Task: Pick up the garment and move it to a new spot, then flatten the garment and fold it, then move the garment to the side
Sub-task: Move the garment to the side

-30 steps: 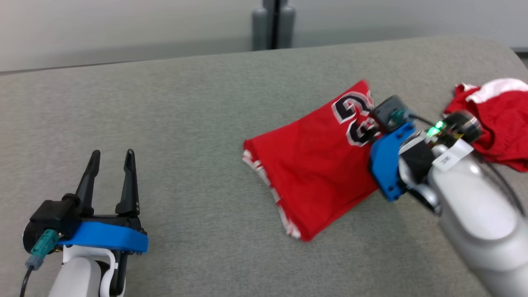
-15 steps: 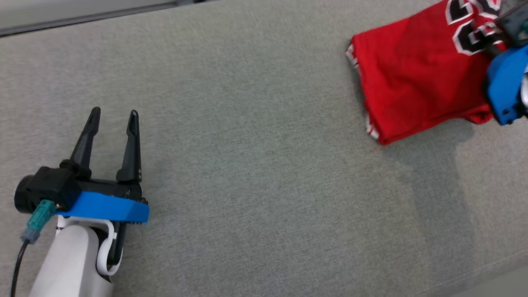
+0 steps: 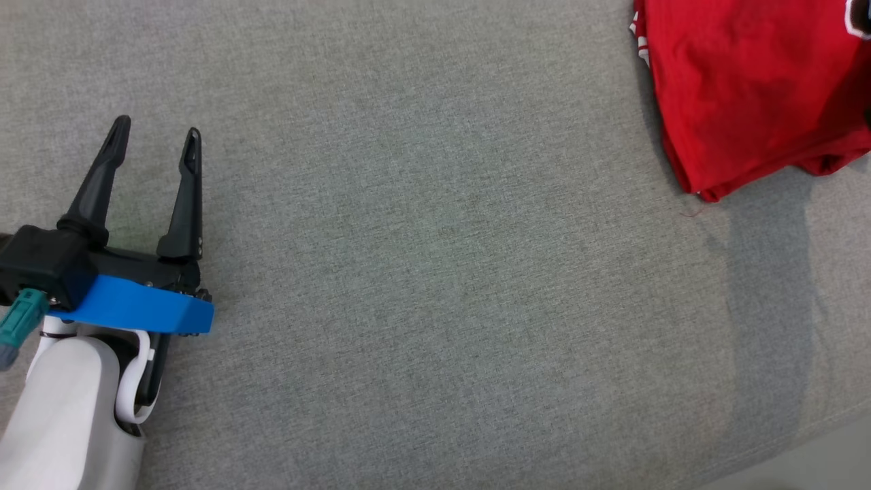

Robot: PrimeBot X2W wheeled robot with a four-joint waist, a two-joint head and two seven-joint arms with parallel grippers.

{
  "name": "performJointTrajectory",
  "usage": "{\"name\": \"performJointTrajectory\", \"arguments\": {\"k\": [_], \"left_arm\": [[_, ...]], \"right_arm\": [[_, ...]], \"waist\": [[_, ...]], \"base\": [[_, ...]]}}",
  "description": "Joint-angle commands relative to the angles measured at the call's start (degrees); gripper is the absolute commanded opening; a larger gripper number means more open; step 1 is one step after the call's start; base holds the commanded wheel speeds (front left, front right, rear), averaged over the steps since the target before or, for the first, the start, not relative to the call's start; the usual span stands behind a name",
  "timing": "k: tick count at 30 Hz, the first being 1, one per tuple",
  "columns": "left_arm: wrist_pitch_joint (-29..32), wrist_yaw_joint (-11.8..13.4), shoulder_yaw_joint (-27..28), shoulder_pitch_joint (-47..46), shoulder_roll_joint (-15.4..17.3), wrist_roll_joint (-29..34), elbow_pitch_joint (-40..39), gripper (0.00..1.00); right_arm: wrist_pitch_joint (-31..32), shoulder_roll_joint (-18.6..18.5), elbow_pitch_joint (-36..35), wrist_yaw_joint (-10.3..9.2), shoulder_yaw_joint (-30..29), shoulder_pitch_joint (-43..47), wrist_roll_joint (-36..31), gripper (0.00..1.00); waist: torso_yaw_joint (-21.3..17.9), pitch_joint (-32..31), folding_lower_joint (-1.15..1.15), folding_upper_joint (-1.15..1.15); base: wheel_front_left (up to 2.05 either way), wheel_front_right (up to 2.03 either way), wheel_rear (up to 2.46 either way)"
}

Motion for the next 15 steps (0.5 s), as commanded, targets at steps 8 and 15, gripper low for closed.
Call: {"name": "performJointTrajectory", "arguments": {"k": [8, 15], "left_arm": [[1.63, 0.80, 0.14, 0.34, 1.03, -0.14, -3.01, 1.00], [-0.26, 1.41, -0.40, 2.17, -0.71, -1.26, -0.29, 1.00]], "right_arm": [[-2.73, 5.15, 2.37, -0.03, -6.92, 0.22, -10.67, 0.56], [-6.61, 8.39, 2.50, -0.03, -7.90, 3.38, -11.77, 1.00]], "waist": [[0.28, 0.20, -0.01, 0.00], [0.54, -4.96, -0.01, 0.00]], "base": [[0.00, 0.00, 0.00], [0.00, 0.00, 0.00]]}}
